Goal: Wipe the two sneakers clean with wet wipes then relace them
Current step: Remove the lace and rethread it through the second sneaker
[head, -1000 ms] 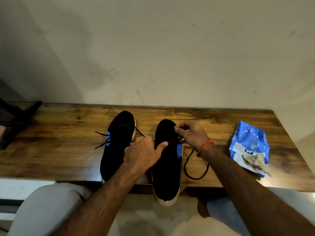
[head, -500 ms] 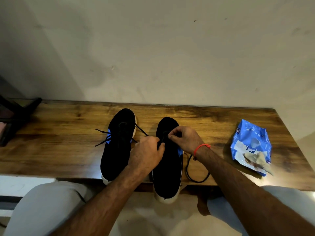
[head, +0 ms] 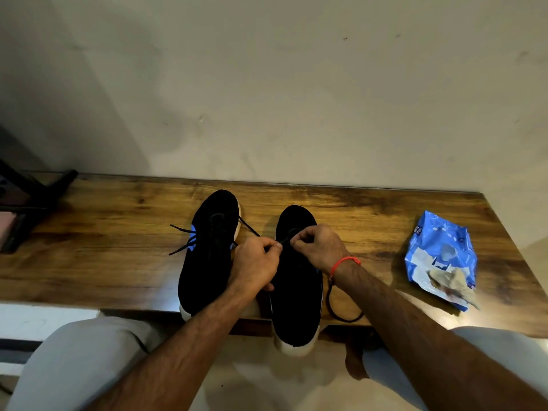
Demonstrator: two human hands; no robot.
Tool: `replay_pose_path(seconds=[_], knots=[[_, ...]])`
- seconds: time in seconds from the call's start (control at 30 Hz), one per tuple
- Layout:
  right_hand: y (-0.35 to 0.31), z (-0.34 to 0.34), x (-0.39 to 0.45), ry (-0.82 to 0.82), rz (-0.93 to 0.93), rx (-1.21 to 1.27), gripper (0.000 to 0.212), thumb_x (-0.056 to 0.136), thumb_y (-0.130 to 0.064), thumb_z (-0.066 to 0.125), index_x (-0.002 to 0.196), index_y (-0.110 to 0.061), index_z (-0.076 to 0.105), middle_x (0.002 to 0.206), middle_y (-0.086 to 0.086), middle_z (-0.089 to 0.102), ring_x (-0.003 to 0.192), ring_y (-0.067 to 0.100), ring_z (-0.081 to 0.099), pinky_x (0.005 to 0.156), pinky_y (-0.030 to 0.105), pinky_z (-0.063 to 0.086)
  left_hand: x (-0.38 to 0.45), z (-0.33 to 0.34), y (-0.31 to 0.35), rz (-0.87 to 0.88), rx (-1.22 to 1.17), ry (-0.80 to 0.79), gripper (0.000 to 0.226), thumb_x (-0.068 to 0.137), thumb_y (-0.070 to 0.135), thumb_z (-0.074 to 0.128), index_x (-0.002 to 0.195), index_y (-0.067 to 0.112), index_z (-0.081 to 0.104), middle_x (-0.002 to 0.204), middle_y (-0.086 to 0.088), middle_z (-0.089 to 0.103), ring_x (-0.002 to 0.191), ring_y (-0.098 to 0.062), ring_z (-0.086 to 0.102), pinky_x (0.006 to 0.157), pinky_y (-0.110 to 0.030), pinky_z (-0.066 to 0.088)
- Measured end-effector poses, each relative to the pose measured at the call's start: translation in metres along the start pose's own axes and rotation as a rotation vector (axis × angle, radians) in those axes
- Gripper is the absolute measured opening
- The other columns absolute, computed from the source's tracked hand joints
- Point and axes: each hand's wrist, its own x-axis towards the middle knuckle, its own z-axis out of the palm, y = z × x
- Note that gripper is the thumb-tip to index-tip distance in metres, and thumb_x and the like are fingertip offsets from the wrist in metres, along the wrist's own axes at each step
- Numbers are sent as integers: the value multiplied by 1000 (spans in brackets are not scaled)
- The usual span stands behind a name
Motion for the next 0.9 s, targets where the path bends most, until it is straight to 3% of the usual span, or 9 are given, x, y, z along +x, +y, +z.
replay_pose_path(seconds=[0.17, 0.27, 0.33, 0.4, 0.5, 0.6, 0.8, 0.87, 0.9], knots=[[-4, -1, -7, 1, -66, -74, 12, 83, -31, 73, 71, -27, 72, 89, -7, 69, 98, 13, 62, 88, 39, 56, 0, 0, 0, -90, -123, -24, 20, 101, 28, 61, 113, 18, 75, 103, -1, 70, 70, -19, 72, 58, -42, 64], [-10, -6, -13, -29, -93, -106, 10, 85, -27, 72, 77, -23, 75, 80, -12, 63, 82, 1, 59, 90, 29, 51, 0, 0, 1, -101, -130, -25, 21, 102, 28, 60, 113, 18, 74, 102, -1, 70, 71, -19, 72, 55, -38, 63], [-13, -11, -18, -49, -141, -133, 8, 88, -21, 71, 87, -15, 76, 73, -15, 51, 72, -7, 49, 85, 17, 40, 0, 0, 1, -95, -134, -34, 21, 101, 29, 60, 114, 19, 74, 101, 0, 70, 71, -18, 72, 55, -36, 62], [-10, -12, -18, -46, -161, -136, 8, 89, -21, 70, 92, -15, 76, 75, -17, 46, 75, -4, 46, 85, 18, 38, -1, 0, 2, -80, -132, -49, 22, 101, 29, 62, 116, 20, 73, 100, 1, 70, 71, -17, 72, 54, -33, 61], [-10, -8, -14, -57, -93, -107, 6, 89, -24, 71, 89, -19, 75, 87, -14, 57, 92, 3, 54, 76, 17, 42, -2, -1, 2, -72, -155, -62, 23, 102, 33, 60, 114, 20, 74, 98, -2, 70, 76, -19, 73, 55, -32, 60], [-8, -6, -10, -91, -48, -7, 9, 88, -23, 74, 79, -25, 72, 79, -14, 67, 82, 3, 62, 59, 11, 39, 0, -1, -2, -156, -301, -60, 25, 105, 32, 54, 114, 19, 73, 108, -5, 69, 92, -20, 71, 53, -33, 59], [-7, -1, -13, -94, -40, 18, 10, 89, -24, 72, 80, -30, 69, 84, -13, 67, 88, 7, 63, 70, 21, 46, 4, 9, -11, -145, -269, 13, 8, 100, 23, 65, 97, 19, 71, 104, -3, 69, 81, -15, 70, 47, -29, 56], [-8, -1, -14, -57, -72, 36, 8, 86, -37, 70, 92, -34, 65, 91, -11, 61, 93, 13, 59, 74, 26, 45, 5, 8, -12, -125, -198, 12, 10, 101, 24, 61, 101, 18, 69, 103, -3, 68, 77, -15, 70, 48, -30, 58], [-9, -2, -16, -66, -91, 32, 21, 83, -51, 66, 100, -40, 62, 96, -10, 57, 98, 15, 55, 80, 31, 45, 5, 8, -12, -113, -167, 5, 11, 103, 24, 58, 103, 18, 67, 104, -4, 67, 77, -16, 70, 48, -31, 58]])
